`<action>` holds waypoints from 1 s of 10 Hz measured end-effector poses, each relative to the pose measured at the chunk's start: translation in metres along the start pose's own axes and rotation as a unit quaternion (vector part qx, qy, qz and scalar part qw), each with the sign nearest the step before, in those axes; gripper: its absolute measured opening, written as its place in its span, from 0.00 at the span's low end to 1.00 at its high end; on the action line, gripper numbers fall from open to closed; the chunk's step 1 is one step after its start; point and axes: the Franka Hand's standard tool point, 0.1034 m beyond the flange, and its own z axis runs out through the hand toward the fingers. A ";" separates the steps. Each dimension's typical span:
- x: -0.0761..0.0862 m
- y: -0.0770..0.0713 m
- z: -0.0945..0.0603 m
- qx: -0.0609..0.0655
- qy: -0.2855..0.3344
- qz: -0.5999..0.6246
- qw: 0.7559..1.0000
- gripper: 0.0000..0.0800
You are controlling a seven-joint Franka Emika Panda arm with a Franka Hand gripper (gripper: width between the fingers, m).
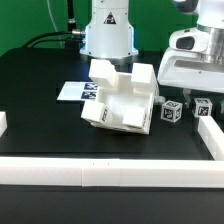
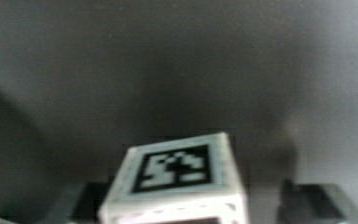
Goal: Assemble chair
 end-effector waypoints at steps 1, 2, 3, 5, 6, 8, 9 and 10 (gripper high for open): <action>0.001 0.000 -0.001 0.000 0.000 -0.001 1.000 0.33; 0.002 0.001 -0.003 0.001 0.002 -0.005 1.000 0.33; 0.005 0.001 -0.006 0.003 0.004 -0.011 1.000 0.33; 0.012 0.002 -0.023 0.011 0.008 -0.026 1.000 0.33; 0.017 0.004 -0.036 0.015 0.008 -0.039 0.999 0.33; 0.036 0.023 -0.083 0.028 0.001 -0.081 0.996 0.33; 0.048 0.035 -0.100 0.033 -0.002 -0.105 0.994 0.33; 0.067 0.047 -0.114 0.036 -0.002 -0.114 0.993 0.34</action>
Offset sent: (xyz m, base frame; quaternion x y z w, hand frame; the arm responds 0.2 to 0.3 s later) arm -0.0015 -0.0088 0.0236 0.0138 -0.0140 -0.0257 0.9995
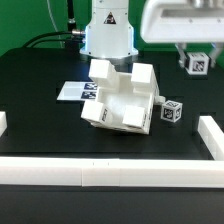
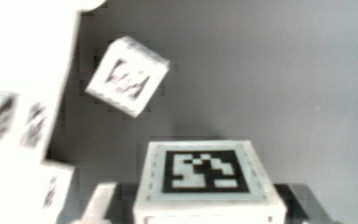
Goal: Assemble chair
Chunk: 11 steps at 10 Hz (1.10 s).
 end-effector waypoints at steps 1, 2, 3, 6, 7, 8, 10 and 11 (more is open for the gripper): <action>0.000 -0.002 0.004 0.000 0.008 0.015 1.000 0.34; -0.003 -0.005 0.007 -0.001 0.004 0.010 1.000 0.34; -0.003 -0.004 0.007 -0.001 0.004 0.011 1.000 0.34; 0.014 0.017 -0.008 -0.008 0.013 -0.042 0.999 0.34; 0.023 0.029 -0.014 -0.009 0.021 -0.066 0.998 0.34; 0.034 0.043 -0.018 -0.012 0.027 -0.085 0.996 0.34; 0.039 0.047 -0.017 -0.013 0.028 -0.089 0.996 0.34; 0.039 0.047 -0.016 -0.013 0.028 -0.090 0.996 0.34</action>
Offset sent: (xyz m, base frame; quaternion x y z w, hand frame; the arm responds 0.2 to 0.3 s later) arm 0.0000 0.0000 0.0000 0.0000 0.0000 0.0000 1.0000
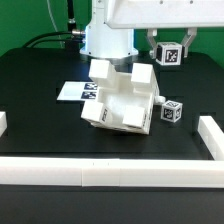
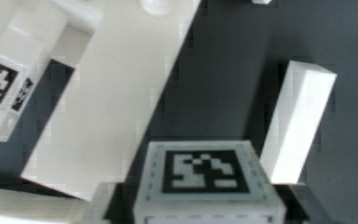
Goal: Assemble chair
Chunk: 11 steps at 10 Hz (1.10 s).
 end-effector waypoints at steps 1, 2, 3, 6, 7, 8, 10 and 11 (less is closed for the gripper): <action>0.000 0.000 0.000 0.000 0.000 0.000 1.000 0.34; 0.000 0.002 0.000 0.000 0.000 -0.005 1.000 0.34; 0.001 0.011 -0.004 -0.001 0.003 -0.023 1.000 0.34; 0.001 0.032 -0.008 -0.004 0.007 -0.032 0.999 0.34; 0.001 0.038 -0.007 -0.005 0.007 -0.034 0.999 0.34; 0.000 0.043 -0.005 -0.007 0.007 -0.035 0.999 0.34; 0.000 0.043 -0.002 -0.008 0.006 -0.035 0.999 0.34; 0.000 0.043 -0.002 -0.008 0.006 -0.035 0.999 0.34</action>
Offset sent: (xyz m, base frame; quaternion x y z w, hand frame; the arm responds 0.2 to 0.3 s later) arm 0.0024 -0.0245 0.0160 -0.0003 0.0045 -0.0462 0.9989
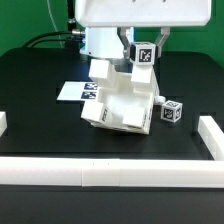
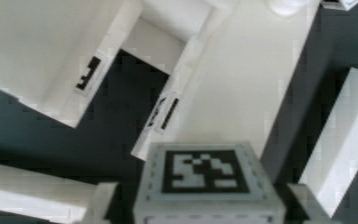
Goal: Assemble chair
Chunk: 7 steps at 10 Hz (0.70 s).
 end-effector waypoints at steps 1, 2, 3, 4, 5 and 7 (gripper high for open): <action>0.000 0.000 0.000 0.000 0.000 0.000 1.000 0.34; 0.000 0.002 0.002 -0.001 0.000 -0.005 1.000 0.34; 0.003 0.007 0.006 -0.006 0.003 -0.009 1.000 0.34; 0.005 0.012 0.012 -0.009 0.001 -0.011 1.000 0.34; 0.009 0.014 0.017 -0.012 0.000 -0.012 1.000 0.34; 0.013 0.016 0.025 -0.017 -0.001 -0.013 1.000 0.34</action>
Offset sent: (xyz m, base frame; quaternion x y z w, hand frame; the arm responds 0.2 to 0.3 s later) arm 0.0217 -0.0086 -0.0208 0.0143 0.0193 -0.0294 0.9993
